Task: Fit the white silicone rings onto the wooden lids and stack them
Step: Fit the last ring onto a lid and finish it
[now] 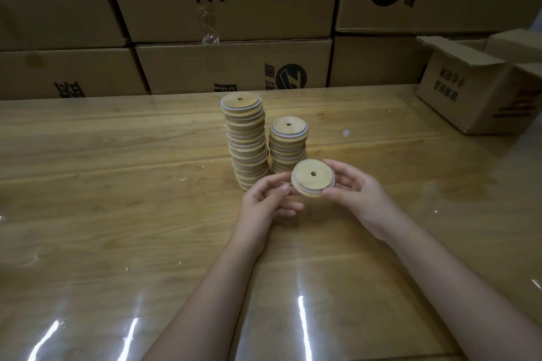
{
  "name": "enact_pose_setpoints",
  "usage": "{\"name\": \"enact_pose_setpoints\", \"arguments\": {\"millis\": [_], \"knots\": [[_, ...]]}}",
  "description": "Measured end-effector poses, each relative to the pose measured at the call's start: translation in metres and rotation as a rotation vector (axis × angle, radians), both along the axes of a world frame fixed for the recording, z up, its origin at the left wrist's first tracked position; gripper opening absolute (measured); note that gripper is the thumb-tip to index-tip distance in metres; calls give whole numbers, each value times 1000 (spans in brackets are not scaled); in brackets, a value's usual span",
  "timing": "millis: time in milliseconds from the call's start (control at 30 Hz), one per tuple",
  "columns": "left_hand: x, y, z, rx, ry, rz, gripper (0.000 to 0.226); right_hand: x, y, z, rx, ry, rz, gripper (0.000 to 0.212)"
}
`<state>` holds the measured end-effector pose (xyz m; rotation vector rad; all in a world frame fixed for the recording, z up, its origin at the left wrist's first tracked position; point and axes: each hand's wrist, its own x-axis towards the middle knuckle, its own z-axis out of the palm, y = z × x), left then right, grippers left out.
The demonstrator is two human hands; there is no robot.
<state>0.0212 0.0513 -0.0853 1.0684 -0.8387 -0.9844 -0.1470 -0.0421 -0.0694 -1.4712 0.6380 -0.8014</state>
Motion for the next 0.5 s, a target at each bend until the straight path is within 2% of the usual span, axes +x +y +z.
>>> {"name": "enact_pose_setpoints", "arguments": {"millis": [133,267,367,500], "knots": [[-3,-1,0,37,-28,51,15,-7,-13,22,27,-74,-28,64],[-11,-4,0,100,-153,-26,17,0,-24,50,-37,-79,-115,68],[-14,-4,-2,130,-231,-55,19,18,-30,66,-116,-55,-168,61],[-13,-4,-2,133,-247,-51,19,43,-41,70,-160,-3,-161,55]]}}
